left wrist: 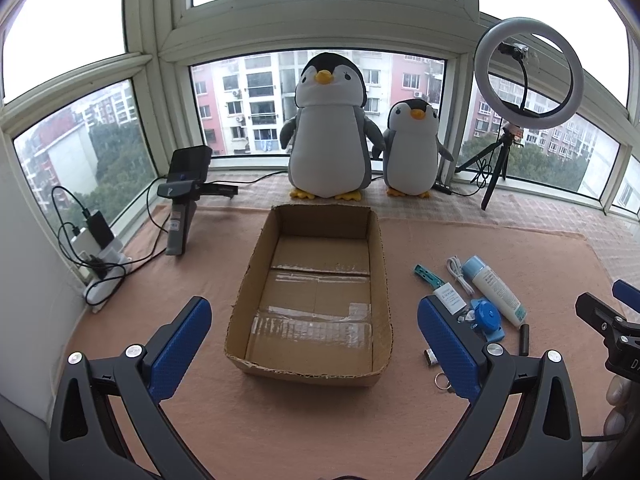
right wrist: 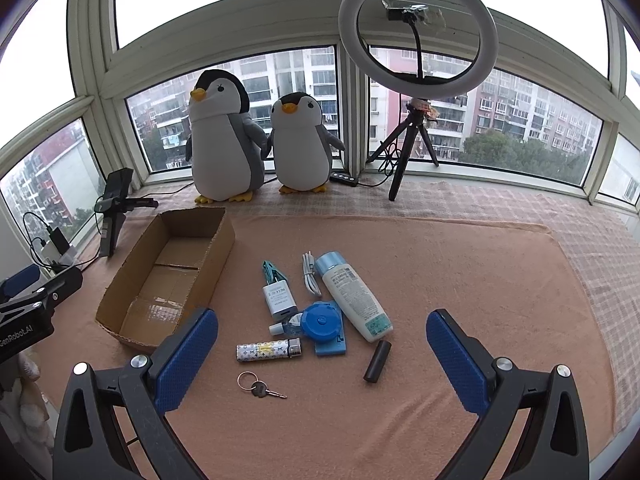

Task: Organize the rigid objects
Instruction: 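Move the right gripper toward the white-and-blue lotion bottle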

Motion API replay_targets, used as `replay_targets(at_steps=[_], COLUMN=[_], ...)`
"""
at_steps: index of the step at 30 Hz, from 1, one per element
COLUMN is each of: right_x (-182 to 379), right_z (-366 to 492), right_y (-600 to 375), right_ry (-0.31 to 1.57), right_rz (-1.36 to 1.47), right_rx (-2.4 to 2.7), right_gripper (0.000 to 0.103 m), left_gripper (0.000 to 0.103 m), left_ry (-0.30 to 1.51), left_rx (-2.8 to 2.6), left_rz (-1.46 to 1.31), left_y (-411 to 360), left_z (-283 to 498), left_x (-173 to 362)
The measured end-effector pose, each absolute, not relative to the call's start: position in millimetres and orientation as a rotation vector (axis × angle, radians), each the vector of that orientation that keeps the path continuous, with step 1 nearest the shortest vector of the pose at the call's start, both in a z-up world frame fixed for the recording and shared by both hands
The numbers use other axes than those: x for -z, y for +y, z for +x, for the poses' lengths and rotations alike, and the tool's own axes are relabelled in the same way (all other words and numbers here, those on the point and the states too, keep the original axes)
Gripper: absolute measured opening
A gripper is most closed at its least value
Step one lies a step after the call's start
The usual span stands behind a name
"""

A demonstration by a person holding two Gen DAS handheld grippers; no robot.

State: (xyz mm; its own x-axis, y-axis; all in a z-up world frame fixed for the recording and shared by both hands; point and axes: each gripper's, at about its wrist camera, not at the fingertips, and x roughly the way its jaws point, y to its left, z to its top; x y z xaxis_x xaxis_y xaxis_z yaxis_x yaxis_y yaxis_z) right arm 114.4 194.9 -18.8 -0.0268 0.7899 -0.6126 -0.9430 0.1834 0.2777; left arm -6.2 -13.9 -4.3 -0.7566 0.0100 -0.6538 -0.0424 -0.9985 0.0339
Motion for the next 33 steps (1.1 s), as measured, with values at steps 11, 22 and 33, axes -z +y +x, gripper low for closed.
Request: replay_targets(at_steps=[11,22,33], right_x=[30.0,60.7,101.3], right_z=[137.0,175.0,207.4], right_y=[198.9,206.5,243.1], right_ry=[0.783,0.874,0.96], right_rz=[-0.238,-0.218,-0.286], right_rx=[-1.354,-1.365,-1.352], right_gripper=[0.103,0.103,0.103], left_gripper=[0.102,0.097,0.083], left_ry=[0.09,0.038,0.077], left_rx=[-2.996,-2.944,-2.882], left_rz=[-1.218,-1.472,-1.585], left_y=[-59.0,-84.5,-79.0], left_z=[-31.2,-67.9,-91.8], left_x=[30.2,88.9,123.4])
